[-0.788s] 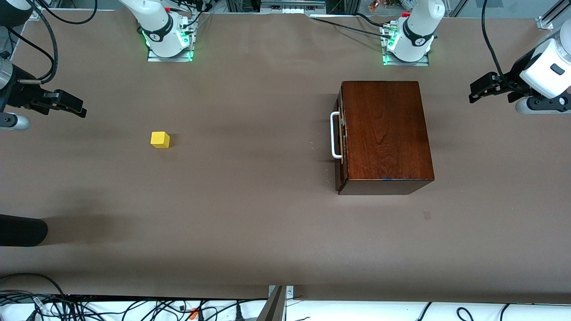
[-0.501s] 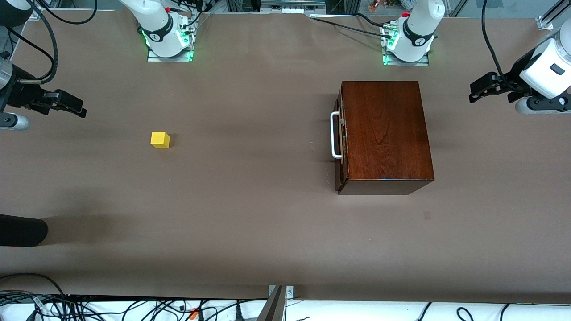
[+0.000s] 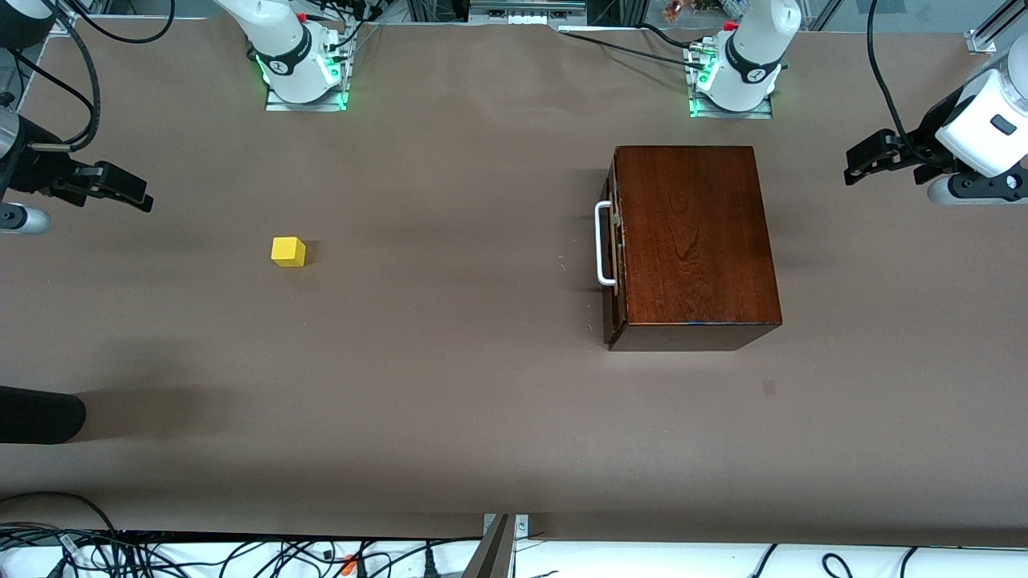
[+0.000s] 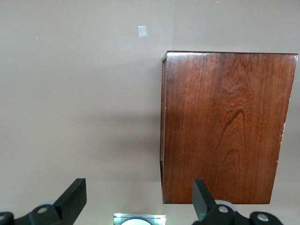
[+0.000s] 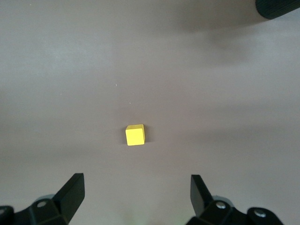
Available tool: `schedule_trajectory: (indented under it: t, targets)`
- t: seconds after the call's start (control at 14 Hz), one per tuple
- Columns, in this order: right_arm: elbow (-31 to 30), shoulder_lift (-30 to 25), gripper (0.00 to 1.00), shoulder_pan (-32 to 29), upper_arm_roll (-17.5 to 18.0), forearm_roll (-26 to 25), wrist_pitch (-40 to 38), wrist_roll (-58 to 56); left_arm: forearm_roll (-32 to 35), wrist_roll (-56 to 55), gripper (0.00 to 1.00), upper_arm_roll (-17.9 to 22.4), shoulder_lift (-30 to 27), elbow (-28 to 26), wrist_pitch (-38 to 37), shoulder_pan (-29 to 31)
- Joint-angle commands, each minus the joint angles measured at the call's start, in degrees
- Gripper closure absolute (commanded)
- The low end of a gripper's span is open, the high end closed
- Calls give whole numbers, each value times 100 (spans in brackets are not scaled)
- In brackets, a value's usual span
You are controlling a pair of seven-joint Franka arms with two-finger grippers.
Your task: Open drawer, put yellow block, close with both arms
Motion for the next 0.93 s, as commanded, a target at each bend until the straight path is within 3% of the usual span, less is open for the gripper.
schedule_trajectory:
  t: [0.0,0.5,0.86]
  targets:
    - [87,-24,0,-67,10,81,-95,-39,50,24,0,-13,30,119,-196,-17]
    - [87,-24,0,-67,10,72,-95,-39,50,41,0,-101,100,101,-574,-43]
    - [87,-77,0,-67,10,55,-95,-47,-89,-28,0,-811,486,110,-557,-96]
